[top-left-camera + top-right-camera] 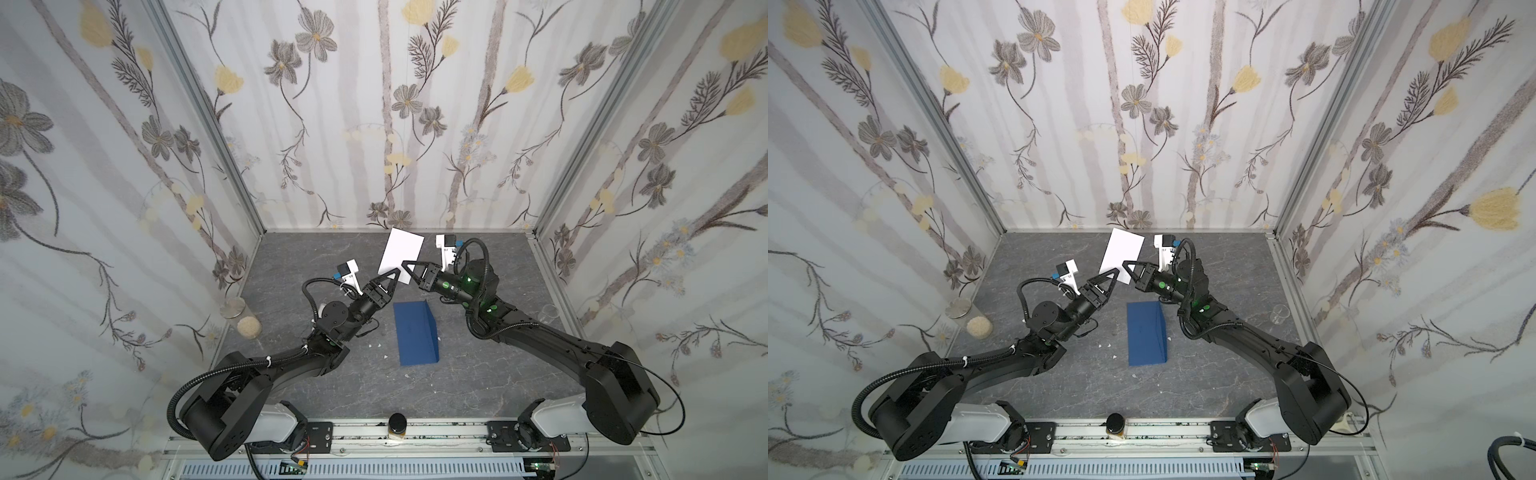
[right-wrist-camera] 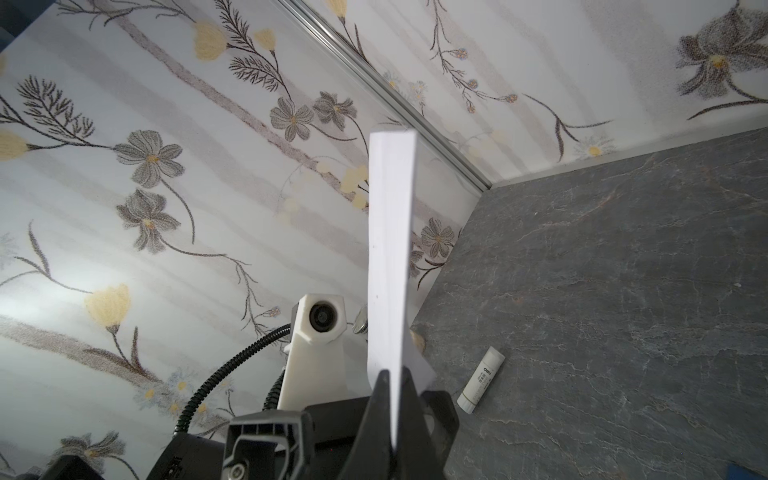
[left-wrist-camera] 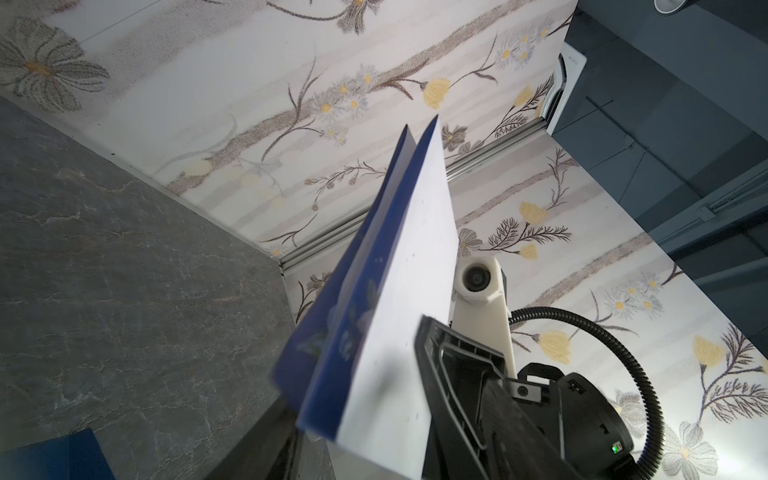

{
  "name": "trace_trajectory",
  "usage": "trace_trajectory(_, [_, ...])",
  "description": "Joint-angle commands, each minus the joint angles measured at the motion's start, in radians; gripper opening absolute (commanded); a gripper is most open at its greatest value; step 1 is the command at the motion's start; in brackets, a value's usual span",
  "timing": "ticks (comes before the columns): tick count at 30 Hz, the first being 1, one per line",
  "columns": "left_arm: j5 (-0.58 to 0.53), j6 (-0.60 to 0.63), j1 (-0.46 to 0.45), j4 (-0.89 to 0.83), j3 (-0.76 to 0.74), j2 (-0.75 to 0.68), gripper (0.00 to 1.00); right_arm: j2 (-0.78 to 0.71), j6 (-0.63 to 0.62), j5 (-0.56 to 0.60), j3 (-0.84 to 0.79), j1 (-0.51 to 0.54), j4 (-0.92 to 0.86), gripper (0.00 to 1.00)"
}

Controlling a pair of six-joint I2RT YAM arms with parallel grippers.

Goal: Place the letter into the envelope and seal it

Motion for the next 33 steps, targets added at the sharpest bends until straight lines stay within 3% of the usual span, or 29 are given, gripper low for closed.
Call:
trace_trajectory(1, [-0.018, -0.029, 0.001, 0.055, -0.028, -0.015, 0.68, 0.005, -0.002, 0.000, 0.023, -0.003, 0.031, 0.00])
trace_trajectory(15, [-0.029, 0.029, 0.001, 0.064, 0.047, -0.004, 0.67, 0.018, 0.026, -0.022, 0.022, 0.008, 0.066, 0.00])
trace_trajectory(30, [-0.015, 0.025, 0.005, 0.100, 0.084, 0.040, 0.37, 0.019, 0.026, -0.020, 0.025, 0.009, 0.068, 0.00])
trace_trajectory(33, [-0.012, 0.024, 0.006, 0.105, 0.082, 0.041, 0.24, 0.019, 0.026, -0.021, 0.028, 0.008, 0.071, 0.00])
